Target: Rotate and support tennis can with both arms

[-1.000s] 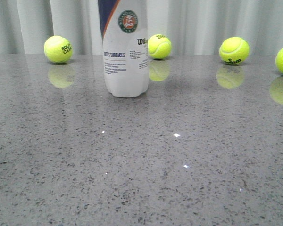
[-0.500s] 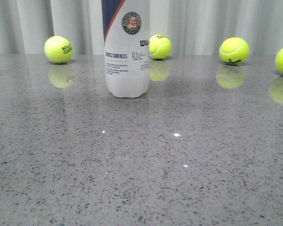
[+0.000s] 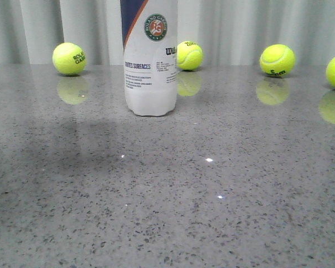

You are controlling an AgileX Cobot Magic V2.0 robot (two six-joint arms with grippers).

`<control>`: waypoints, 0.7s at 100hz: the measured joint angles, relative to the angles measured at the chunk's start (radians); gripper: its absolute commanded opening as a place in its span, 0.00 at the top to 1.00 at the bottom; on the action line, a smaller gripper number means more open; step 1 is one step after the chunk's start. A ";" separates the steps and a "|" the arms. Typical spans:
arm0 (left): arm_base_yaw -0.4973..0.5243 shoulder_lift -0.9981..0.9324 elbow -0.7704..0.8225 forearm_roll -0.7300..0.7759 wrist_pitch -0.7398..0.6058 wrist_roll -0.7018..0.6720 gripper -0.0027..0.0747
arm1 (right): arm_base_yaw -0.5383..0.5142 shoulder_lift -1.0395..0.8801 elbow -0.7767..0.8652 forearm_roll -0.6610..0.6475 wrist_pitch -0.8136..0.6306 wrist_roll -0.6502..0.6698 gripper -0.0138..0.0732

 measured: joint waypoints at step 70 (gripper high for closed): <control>0.442 -0.527 0.571 -0.015 -0.108 -0.011 0.99 | 0.000 0.000 0.000 0.000 0.000 0.000 0.91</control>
